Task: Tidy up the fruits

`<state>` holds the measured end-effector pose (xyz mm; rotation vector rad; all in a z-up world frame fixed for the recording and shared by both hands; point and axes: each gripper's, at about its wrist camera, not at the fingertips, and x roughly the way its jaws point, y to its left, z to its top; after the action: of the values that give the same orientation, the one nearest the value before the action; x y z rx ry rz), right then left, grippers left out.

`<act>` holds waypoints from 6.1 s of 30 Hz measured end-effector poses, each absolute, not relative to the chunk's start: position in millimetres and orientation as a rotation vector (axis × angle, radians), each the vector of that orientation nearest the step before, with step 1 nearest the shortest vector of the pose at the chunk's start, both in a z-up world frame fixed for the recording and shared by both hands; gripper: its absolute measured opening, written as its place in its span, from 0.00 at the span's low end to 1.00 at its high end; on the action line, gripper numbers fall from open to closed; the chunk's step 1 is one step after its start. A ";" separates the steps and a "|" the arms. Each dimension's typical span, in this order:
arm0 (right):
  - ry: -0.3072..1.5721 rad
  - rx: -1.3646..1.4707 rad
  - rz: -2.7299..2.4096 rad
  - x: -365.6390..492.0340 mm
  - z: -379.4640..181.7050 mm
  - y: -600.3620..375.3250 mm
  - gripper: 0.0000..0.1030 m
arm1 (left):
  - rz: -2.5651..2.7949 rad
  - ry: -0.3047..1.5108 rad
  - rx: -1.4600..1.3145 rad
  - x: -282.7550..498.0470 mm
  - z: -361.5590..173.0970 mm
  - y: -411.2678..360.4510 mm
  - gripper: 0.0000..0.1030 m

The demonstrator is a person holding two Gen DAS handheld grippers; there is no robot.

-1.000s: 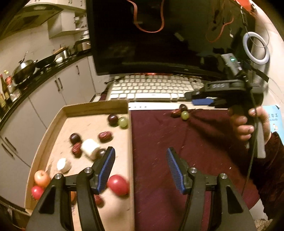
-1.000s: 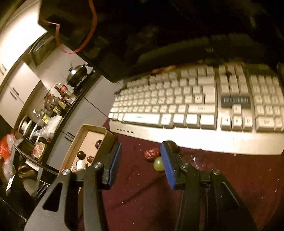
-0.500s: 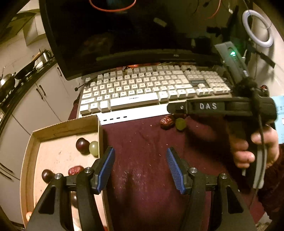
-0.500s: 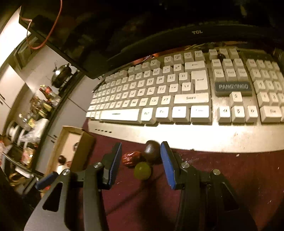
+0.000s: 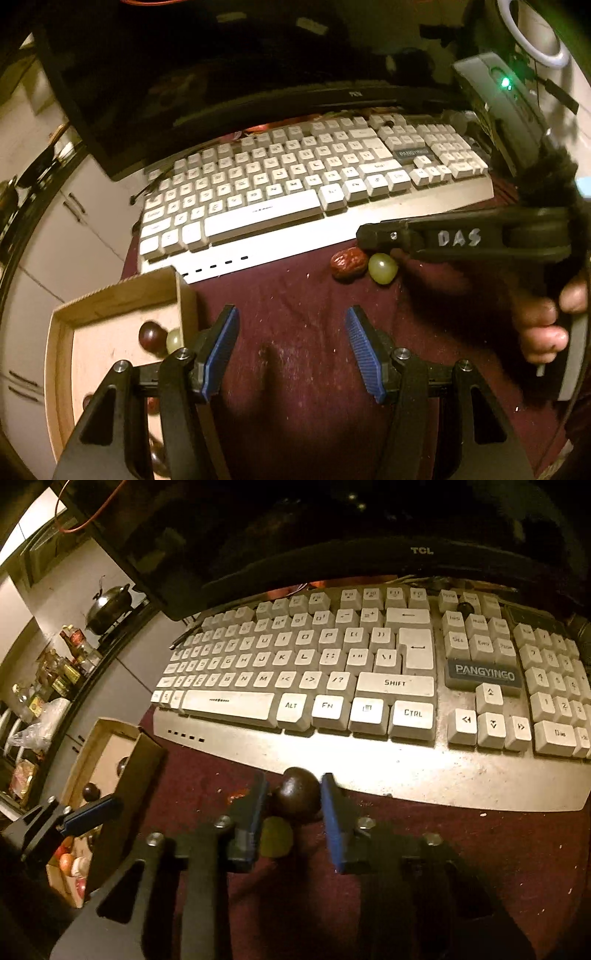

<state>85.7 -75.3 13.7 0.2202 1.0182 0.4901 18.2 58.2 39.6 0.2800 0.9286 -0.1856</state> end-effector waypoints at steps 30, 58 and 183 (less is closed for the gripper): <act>1.086 0.272 0.428 94.3 13.9 -113.0 0.32 | -0.424 1.002 0.496 65.3 6.8 9.6 0.33; 1.051 0.148 0.399 87.6 15.3 -98.1 0.25 | -0.462 0.998 0.515 72.6 5.0 -11.6 0.19; 0.269 0.031 0.601 -286.8 195.0 -23.3 1.00 | 0.663 0.273 0.070 -329.6 193.4 131.6 1.00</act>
<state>-286.8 -23.3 195.0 0.0307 0.2687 0.6014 -329.6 131.6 193.4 0.0701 0.2730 0.6629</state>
